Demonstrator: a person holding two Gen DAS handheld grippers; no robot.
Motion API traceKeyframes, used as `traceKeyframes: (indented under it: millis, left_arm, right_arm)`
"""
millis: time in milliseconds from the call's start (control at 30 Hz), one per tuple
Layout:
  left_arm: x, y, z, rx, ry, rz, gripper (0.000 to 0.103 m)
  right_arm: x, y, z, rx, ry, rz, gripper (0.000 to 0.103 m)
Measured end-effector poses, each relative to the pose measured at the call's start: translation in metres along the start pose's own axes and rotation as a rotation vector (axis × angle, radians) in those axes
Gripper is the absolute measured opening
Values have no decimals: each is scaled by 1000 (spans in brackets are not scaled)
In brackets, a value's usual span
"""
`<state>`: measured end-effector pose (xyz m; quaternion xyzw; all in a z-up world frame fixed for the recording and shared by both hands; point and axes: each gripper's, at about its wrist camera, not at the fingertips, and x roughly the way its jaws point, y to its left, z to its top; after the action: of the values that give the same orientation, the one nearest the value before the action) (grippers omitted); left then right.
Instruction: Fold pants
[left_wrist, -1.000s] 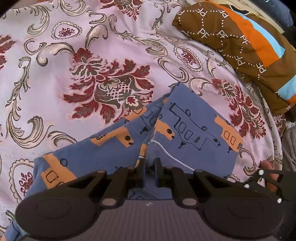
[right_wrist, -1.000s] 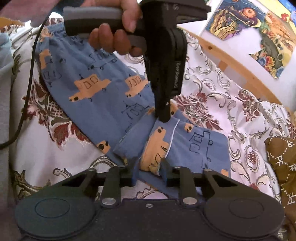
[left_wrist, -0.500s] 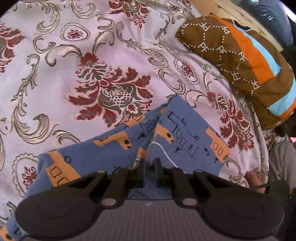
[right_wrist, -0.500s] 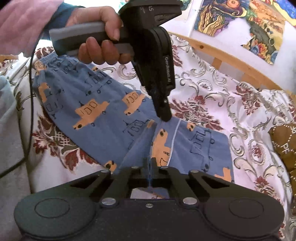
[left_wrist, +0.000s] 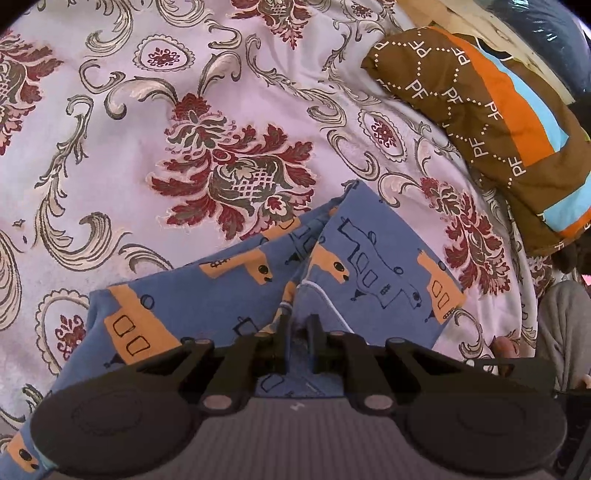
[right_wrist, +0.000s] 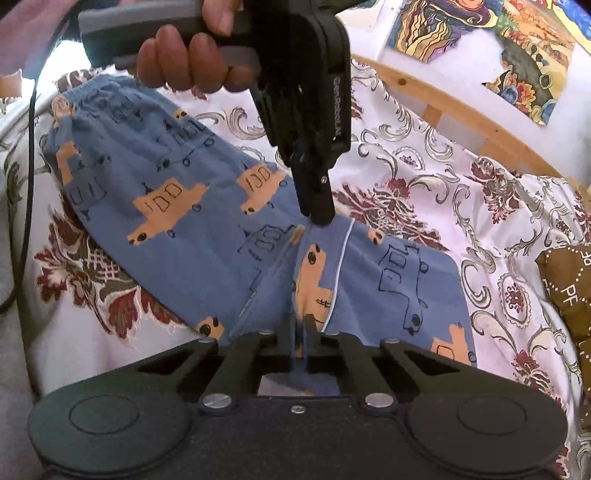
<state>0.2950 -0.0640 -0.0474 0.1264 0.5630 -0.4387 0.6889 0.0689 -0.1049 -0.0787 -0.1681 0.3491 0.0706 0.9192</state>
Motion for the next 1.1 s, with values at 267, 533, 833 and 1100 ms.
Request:
traceKeyframes:
  millis: [267,533,833,1100]
  left_arm:
    - [-2,3,-4,17,12,14,9]
    - [12,3,-11,70,13,63,17]
    - [13,11,-11,57,-52,23,70]
    - [20,11,-18,70,-65,19,76]
  right_arm:
    - [-13,2,11,65,-23,91,2]
    - [-13,6,3,43,-27,94,48]
    - [-7,20,-4,-57,-7,37,68]
    - [-9,22,-6,-82,-36,-13,65]
